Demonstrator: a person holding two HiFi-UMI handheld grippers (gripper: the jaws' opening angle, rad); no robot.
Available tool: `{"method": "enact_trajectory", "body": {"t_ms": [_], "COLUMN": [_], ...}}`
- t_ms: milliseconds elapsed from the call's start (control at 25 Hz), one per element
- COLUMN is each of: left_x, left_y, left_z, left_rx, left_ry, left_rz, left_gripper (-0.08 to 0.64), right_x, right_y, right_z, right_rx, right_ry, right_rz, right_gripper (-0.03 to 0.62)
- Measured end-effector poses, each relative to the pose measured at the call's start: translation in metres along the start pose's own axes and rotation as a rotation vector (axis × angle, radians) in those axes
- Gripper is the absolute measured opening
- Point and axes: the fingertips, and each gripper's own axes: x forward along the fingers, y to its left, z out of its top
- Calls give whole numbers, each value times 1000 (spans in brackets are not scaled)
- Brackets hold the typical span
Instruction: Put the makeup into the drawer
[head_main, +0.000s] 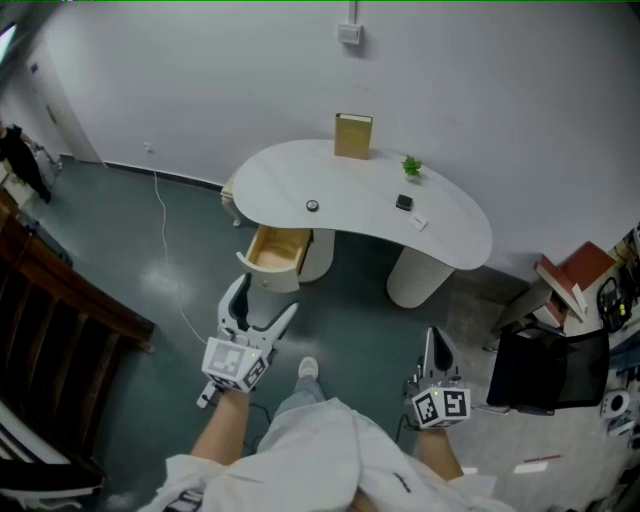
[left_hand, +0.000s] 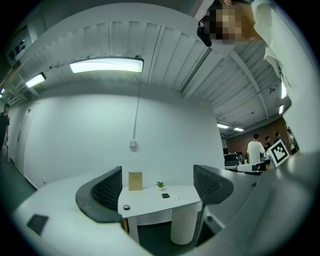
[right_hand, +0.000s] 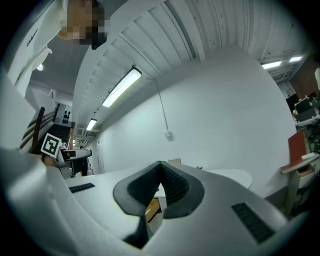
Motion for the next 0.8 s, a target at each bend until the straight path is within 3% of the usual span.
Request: {"method": "enact_trajectory", "body": {"t_ms": [480,800], "left_x": [127,171], "left_y": [106,165], "left_z": [-12,-30], "left_rx": [-25,-35], "left_ry": [6,42], "left_rz": [-58,-97], "left_gripper": [423,423], "right_x": [155,229], "right_y": [-4,12], "right_z": [2,-15], "right_rx": [-31,-30], "right_ry": [-6,22], "right_rz": [-29,-35], "right_gripper": [17,17]}}
